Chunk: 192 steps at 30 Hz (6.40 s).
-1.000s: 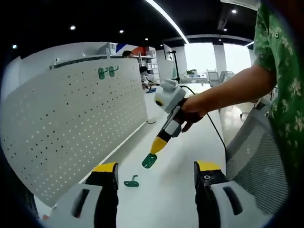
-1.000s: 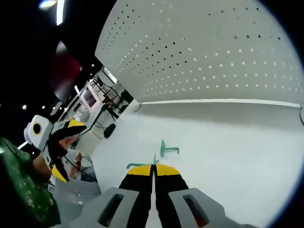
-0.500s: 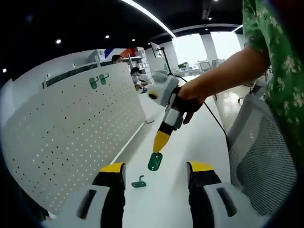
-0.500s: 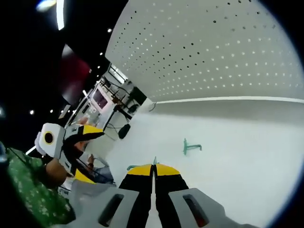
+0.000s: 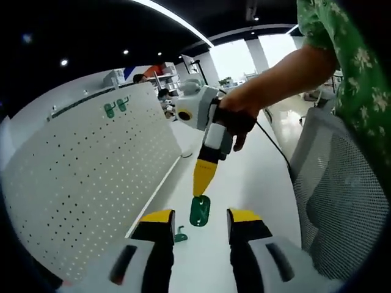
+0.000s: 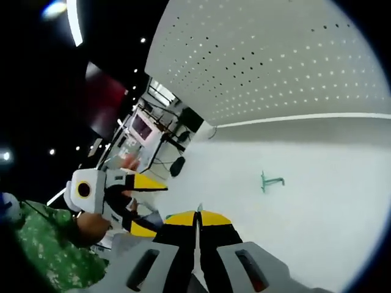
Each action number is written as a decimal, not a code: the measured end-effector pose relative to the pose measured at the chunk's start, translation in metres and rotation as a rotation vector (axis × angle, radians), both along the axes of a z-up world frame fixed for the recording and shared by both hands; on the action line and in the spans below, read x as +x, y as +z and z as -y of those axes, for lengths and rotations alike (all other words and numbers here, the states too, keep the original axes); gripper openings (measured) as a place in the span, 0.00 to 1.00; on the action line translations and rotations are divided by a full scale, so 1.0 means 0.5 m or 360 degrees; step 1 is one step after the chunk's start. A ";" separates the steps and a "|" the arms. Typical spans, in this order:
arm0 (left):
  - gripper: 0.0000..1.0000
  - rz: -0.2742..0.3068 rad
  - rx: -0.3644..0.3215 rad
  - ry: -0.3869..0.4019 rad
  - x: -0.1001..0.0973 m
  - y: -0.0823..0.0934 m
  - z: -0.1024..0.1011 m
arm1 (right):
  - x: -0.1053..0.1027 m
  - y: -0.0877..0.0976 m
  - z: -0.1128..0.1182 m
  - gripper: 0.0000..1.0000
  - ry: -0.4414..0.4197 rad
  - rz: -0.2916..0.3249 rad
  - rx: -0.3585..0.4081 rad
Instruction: Insert the hook assembly into the mounting plate slot until the hook locks in place.
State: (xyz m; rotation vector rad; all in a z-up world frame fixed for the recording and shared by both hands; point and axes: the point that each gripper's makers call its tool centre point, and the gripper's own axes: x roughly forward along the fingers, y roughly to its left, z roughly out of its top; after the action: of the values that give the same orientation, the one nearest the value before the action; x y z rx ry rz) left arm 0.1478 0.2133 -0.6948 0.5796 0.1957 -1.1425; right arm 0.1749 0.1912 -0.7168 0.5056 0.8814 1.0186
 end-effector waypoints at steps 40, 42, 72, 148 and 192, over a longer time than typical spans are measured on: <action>0.04 0.0045 0.0019 0.0007 -0.001 -0.009 -0.002 | -0.041 0.042 -0.035 0.00 0.0089 -0.0051 0.0107; 0.04 0.0050 0.0032 0.0001 -0.002 -0.009 -0.001 | -0.042 0.045 -0.037 0.00 0.0091 -0.0051 0.0111; 0.03 -0.0175 -0.0318 0.0270 0.036 0.028 -0.027 | -0.013 0.074 -0.014 0.00 -0.0062 0.0026 0.0188; 0.03 -0.0204 -0.0728 0.0796 0.093 0.175 0.013 | -0.020 0.133 0.043 0.97 -0.0207 0.1232 -0.0416; 0.03 0.0171 -0.1027 0.0911 0.277 0.563 0.124 | -0.019 0.191 0.156 0.90 -0.0329 0.1240 -0.0433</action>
State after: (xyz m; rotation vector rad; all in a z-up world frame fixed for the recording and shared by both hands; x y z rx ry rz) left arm 0.2863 0.1515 -0.4132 -0.0040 -0.1024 -0.5597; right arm 0.1653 0.1134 -0.6210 -0.0494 0.2508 0.7898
